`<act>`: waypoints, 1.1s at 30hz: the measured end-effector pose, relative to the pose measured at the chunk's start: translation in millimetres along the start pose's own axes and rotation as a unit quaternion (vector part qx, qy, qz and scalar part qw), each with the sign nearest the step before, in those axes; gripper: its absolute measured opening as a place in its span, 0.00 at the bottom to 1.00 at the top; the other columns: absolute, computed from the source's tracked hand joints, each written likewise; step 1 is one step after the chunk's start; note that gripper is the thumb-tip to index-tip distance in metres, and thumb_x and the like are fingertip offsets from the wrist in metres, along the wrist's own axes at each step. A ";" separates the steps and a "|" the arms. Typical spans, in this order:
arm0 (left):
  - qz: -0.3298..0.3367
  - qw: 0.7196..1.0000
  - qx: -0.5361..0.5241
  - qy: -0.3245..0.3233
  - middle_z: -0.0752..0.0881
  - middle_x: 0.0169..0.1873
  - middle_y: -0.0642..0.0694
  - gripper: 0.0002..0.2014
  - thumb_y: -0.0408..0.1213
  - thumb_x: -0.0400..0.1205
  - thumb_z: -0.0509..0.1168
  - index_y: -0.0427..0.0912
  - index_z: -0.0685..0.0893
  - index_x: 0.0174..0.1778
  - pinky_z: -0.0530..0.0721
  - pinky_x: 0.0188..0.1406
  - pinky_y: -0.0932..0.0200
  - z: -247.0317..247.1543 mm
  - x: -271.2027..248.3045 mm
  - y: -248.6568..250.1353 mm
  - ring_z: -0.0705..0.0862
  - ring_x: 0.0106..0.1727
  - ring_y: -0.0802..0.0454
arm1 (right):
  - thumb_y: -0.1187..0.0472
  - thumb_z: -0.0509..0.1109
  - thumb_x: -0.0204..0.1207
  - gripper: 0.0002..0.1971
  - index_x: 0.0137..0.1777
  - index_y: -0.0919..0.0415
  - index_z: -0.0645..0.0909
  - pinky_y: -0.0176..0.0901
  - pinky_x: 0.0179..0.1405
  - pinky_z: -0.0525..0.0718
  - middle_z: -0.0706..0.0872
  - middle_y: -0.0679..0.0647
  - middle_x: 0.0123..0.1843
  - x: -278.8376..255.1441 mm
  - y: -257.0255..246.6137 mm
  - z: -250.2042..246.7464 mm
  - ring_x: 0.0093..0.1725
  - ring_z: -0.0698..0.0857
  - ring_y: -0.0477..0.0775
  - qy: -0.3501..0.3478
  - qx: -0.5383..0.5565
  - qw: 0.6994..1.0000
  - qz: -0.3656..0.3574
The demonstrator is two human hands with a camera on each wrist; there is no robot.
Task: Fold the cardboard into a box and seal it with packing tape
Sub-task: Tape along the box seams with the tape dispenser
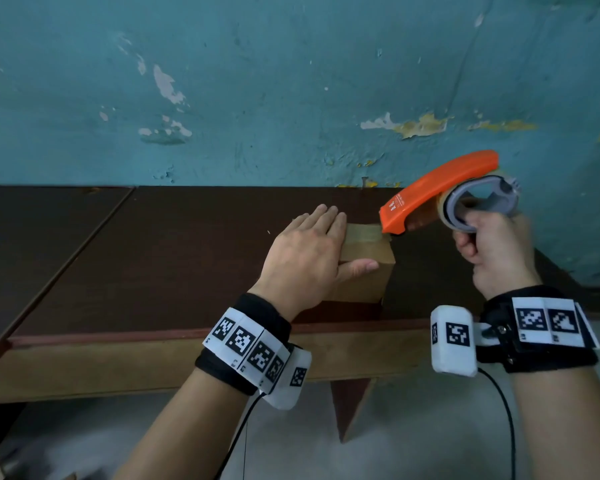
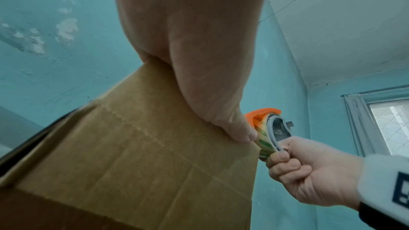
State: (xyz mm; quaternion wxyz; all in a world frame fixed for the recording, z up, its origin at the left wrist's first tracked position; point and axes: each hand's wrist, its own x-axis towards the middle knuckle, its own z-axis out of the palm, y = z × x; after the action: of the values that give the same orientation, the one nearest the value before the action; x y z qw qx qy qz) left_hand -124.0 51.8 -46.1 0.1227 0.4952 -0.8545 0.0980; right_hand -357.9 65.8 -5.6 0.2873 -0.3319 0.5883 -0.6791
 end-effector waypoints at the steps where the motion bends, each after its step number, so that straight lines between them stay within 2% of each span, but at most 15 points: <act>1: 0.001 1.000 -0.001 0.000 0.67 0.89 0.40 0.55 0.77 0.78 0.34 0.38 0.64 0.90 0.58 0.91 0.48 0.3 0.3 -0.3 0.61 0.92 0.45 | 0.69 0.68 0.74 0.08 0.36 0.57 0.79 0.32 0.13 0.63 0.78 0.46 0.19 1.2 0.7 -3.2 0.15 0.74 0.41 0.006 -0.003 1.000 -0.003; 5: 0.001 1.000 -0.001 0.012 0.72 0.87 0.40 0.56 0.78 0.77 0.32 0.38 0.68 0.88 0.61 0.89 0.47 0.4 -0.1 -0.9 0.66 0.90 0.44 | 0.69 0.68 0.74 0.11 0.33 0.56 0.75 0.33 0.13 0.61 0.74 0.43 0.15 7.3 -0.9 -12.4 0.13 0.71 0.39 0.028 -0.017 0.999 -0.018; 7: 0.002 1.000 -0.001 0.011 0.73 0.86 0.40 0.56 0.77 0.77 0.33 0.38 0.69 0.88 0.61 0.89 0.47 0.9 -0.3 -1.2 0.67 0.89 0.44 | 0.70 0.69 0.73 0.12 0.32 0.55 0.75 0.33 0.13 0.63 0.75 0.45 0.16 8.3 -1.3 -15.0 0.13 0.71 0.39 0.029 -0.030 0.999 -0.025; 13: 0.003 1.000 -0.002 0.017 0.75 0.85 0.41 0.55 0.77 0.78 0.34 0.38 0.70 0.87 0.62 0.88 0.47 1.0 -0.6 -0.9 0.68 0.88 0.44 | 0.74 0.68 0.66 0.12 0.28 0.58 0.75 0.32 0.15 0.67 0.75 0.46 0.14 10.8 1.8 -19.0 0.13 0.72 0.43 -0.009 -0.097 0.991 -0.093; 15: 0.004 1.000 -0.002 0.016 0.75 0.85 0.42 0.55 0.77 0.78 0.34 0.39 0.69 0.88 0.62 0.88 0.47 0.4 -0.5 -0.7 0.68 0.89 0.44 | 0.74 0.67 0.64 0.12 0.27 0.58 0.75 0.36 0.18 0.69 0.77 0.48 0.17 11.0 3.4 -19.5 0.15 0.73 0.45 -0.014 -0.124 0.986 -0.111; 18: 0.002 1.000 -0.003 0.015 0.73 0.86 0.42 0.52 0.77 0.80 0.36 0.41 0.67 0.89 0.62 0.89 0.47 -0.6 -1.0 0.1 0.67 0.89 0.44 | 0.71 0.69 0.62 0.09 0.28 0.56 0.77 0.44 0.26 0.74 0.80 0.57 0.27 12.8 6.3 -20.2 0.23 0.77 0.54 -0.009 -0.150 0.981 -0.124; 21: -0.002 1.000 -0.011 0.003 0.70 0.88 0.42 0.49 0.76 0.81 0.38 0.45 0.63 0.91 0.59 0.90 0.47 -2.3 -1.4 0.8 0.64 0.90 0.44 | 0.66 0.70 0.58 0.04 0.28 0.56 0.80 0.49 0.32 0.79 0.83 0.55 0.28 16.5 9.2 -20.4 0.28 0.81 0.57 0.006 -0.167 0.978 -0.125; 24: 0.014 1.000 -0.001 -0.008 0.67 0.89 0.40 0.44 0.74 0.82 0.37 0.55 0.56 0.93 0.59 0.90 0.46 -3.5 -2.1 1.7 0.63 0.91 0.42 | 0.65 0.71 0.58 0.04 0.29 0.56 0.82 0.48 0.33 0.80 0.84 0.54 0.28 18.5 9.8 -20.5 0.28 0.82 0.58 0.010 -0.178 0.976 -0.125; 26: 0.028 1.000 0.010 -0.007 0.71 0.87 0.39 0.41 0.73 0.83 0.37 0.59 0.54 0.93 0.62 0.88 0.45 -3.3 -3.0 -1.4 0.68 0.88 0.41 | 0.67 0.72 0.61 0.05 0.31 0.57 0.81 0.46 0.31 0.79 0.83 0.56 0.28 17.3 8.5 -19.4 0.26 0.81 0.58 0.003 -0.182 0.976 -0.121; 29: 0.034 0.999 0.024 0.012 0.81 0.76 0.39 0.43 0.73 0.82 0.34 0.59 0.63 0.91 0.69 0.82 0.45 -3.7 -4.1 -9.3 0.78 0.78 0.41 | 0.71 0.73 0.65 0.08 0.32 0.57 0.80 0.42 0.26 0.75 0.81 0.57 0.27 16.3 8.3 -14.1 0.19 0.77 0.48 -0.014 -0.169 0.979 -0.109; 31: 0.034 0.999 0.026 0.017 0.82 0.74 0.39 0.44 0.74 0.81 0.34 0.58 0.66 0.90 0.71 0.80 0.45 -3.5 -4.6 -11.2 0.80 0.75 0.40 | 0.71 0.72 0.65 0.09 0.31 0.58 0.80 0.40 0.23 0.74 0.81 0.57 0.26 16.4 8.6 -11.5 0.15 0.74 0.44 -0.016 -0.165 0.981 -0.104; 33: 0.033 0.999 0.030 0.013 0.81 0.75 0.39 0.44 0.74 0.81 0.33 0.59 0.65 0.90 0.70 0.80 0.45 -4.1 -4.1 -10.8 0.79 0.76 0.41 | 0.72 0.73 0.66 0.10 0.31 0.57 0.80 0.37 0.20 0.73 0.81 0.56 0.26 17.5 8.5 -11.1 0.14 0.74 0.43 -0.017 -0.160 0.982 -0.096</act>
State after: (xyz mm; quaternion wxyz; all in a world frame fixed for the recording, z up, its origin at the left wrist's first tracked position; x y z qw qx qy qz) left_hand -112.2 51.1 -43.0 0.1151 0.4692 -0.8652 0.1342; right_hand -377.4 57.7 -13.0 0.1737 -0.4405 0.6497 -0.5947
